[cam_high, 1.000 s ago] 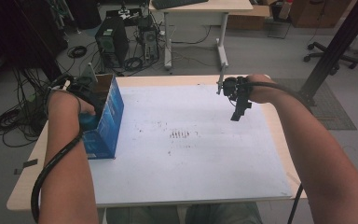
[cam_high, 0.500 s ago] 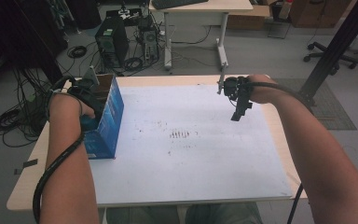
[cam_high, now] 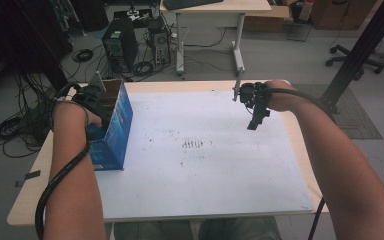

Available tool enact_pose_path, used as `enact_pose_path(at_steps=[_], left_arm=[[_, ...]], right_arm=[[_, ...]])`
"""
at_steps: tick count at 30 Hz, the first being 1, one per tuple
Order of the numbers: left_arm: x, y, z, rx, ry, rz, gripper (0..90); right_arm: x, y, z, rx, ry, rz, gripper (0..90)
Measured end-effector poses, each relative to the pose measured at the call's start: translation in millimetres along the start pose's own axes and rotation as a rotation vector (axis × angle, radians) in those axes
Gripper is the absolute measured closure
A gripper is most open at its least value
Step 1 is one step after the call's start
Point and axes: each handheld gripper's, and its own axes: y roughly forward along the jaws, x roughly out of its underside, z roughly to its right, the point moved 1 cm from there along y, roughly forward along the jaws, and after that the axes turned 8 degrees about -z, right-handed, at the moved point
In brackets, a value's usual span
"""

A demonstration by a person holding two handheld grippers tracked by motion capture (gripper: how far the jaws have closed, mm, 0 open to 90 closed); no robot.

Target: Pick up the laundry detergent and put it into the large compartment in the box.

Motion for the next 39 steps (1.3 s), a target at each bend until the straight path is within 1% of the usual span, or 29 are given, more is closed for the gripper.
enact_pose_path(at_steps=[10,12,14,17,18,19,21,26,30,39], left_arm=[[-0.5,0.0,-0.3,0.007,-0.007,-0.005,36.9],[-0.9,0.3,-0.5,0.016,-0.023,-0.013,36.6],[-1.0,1.6,-0.4,0.016,-0.024,-0.017,36.1],[-0.9,3.9,-1.2,0.01,-0.032,-0.024,32.7],[-0.8,3.6,-1.9,0.007,-0.036,-0.015,32.2],[-0.7,3.6,-2.5,0.004,-0.041,-0.018,30.3],[-0.4,3.8,-2.4,0.003,-0.036,-0.021,29.5],[-0.9,3.8,-1.4,0.005,-0.046,-0.022,27.8],[-0.7,2.2,-1.0,0.003,-0.043,-0.015,27.1],[-0.1,-4.9,1.7,-0.015,-0.039,-0.001,25.6]], right_arm=[[-1.2,-0.5,0.1,0.001,0.0,0.0,3.1],[-1.6,0.1,0.1,-0.001,-0.001,-0.002,3.1],[-1.9,0.4,0.2,-0.002,0.0,-0.002,3.1],[-2.1,0.7,0.2,-0.003,-0.001,0.0,3.1],[-2.0,1.0,0.1,-0.003,-0.002,0.0,3.1],[-2.0,1.1,0.2,-0.004,-0.002,0.0,3.1],[-1.7,0.9,0.3,-0.004,0.001,0.0,3.1],[-2.2,2.0,0.3,-0.007,0.001,0.001,3.1],[-2.5,2.3,0.1,-0.005,-0.002,0.002,3.1],[-1.9,1.1,-0.8,-0.004,0.003,0.009,3.1]])
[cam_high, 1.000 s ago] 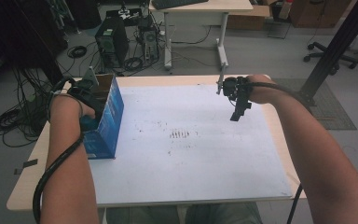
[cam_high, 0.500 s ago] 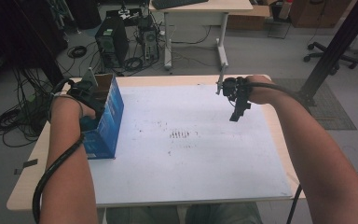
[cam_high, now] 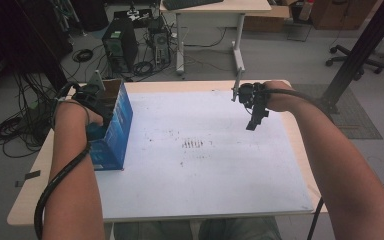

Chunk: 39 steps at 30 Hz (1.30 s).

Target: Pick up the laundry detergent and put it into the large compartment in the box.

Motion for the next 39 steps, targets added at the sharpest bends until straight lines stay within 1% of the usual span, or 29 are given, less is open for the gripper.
enact_pose_path(at_steps=[11,13,15,20,25,31,39], left_arm=[[3.4,-9.9,0.2,-0.009,-0.01,0.017,24.1],[4.1,-11.0,0.8,-0.012,-0.008,0.018,23.5],[4.9,-12.3,0.6,-0.017,-0.015,0.01,20.9],[7.1,-16.5,1.5,-0.022,-0.018,0.015,20.9],[8.7,-21.6,3.8,-0.028,-0.013,0.017,20.3],[10.4,-30.5,7.1,-0.038,-0.015,0.023,19.6],[12.8,-43.6,9.0,-0.063,-0.017,0.039,17.4]], right_arm=[[3.0,-1.0,-0.9,0.002,-0.001,0.009,3.1],[3.0,-1.3,-1.3,0.003,-0.003,0.009,3.1],[3.1,-1.0,-1.4,0.004,-0.005,0.011,3.1],[3.9,-2.4,-2.3,0.007,-0.004,0.013,3.1],[4.1,-3.1,-3.7,0.008,-0.003,0.018,3.1],[4.6,-5.3,-4.7,0.014,-0.012,0.025,3.1],[6.9,-8.3,-6.0,0.019,-0.011,0.032,3.1]])
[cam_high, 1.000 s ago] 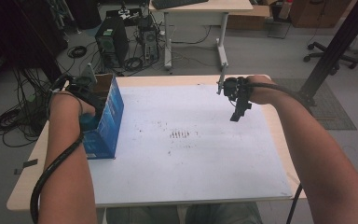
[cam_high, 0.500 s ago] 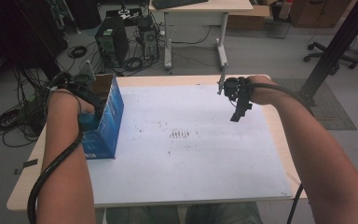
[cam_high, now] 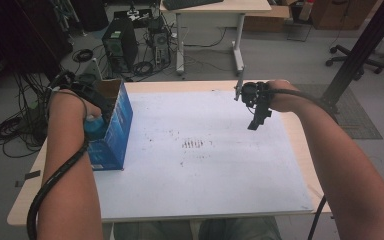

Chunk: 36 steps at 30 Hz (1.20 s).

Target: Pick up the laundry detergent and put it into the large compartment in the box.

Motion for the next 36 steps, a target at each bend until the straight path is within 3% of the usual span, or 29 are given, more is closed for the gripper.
enact_pose_path(at_steps=[8,21,30,36], left_arm=[[3.9,-16.4,-1.2,-0.027,0.002,0.006,12.4],[14.8,-45.1,0.3,-0.015,0.011,0.03,6.1],[20.1,-72.6,10.1,-0.033,0.057,0.062,5.7],[20.3,-87.8,25.9,-0.046,0.112,0.07,5.9]], right_arm=[[0.6,-3.4,0.0,0.004,0.0,0.005,3.1],[-2.1,-7.5,-2.6,0.005,-0.005,-0.001,3.1],[-1.0,-9.9,-4.5,0.011,-0.007,-0.002,3.1],[1.6,-13.4,-5.4,0.013,-0.004,-0.003,3.0]])
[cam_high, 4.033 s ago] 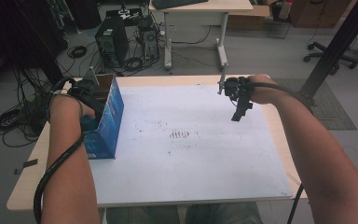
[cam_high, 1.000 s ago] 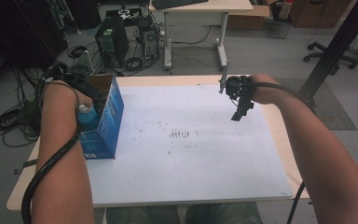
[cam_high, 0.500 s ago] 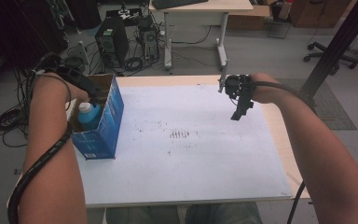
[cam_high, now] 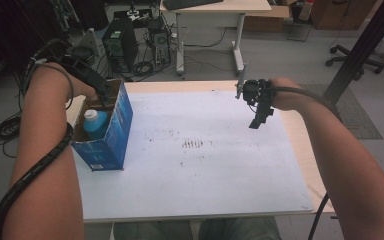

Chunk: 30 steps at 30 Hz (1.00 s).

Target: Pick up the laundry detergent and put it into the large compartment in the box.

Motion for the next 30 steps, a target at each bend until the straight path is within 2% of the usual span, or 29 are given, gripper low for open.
enact_pose_path(at_steps=[9,16,30], left_arm=[[-7.5,-16.7,31.9,0.017,0.12,0.034,6.0],[-13.9,-23.0,55.5,0.029,0.219,0.046,7.0],[-23.2,-30.1,94.2,0.062,0.37,0.104,7.2]], right_arm=[[4.9,-4.9,-1.9,0.007,0.005,-0.004,3.0],[10.9,-7.1,-3.0,0.01,0.015,-0.003,3.0],[18.1,-9.7,-3.4,0.014,0.031,-0.01,3.0]])
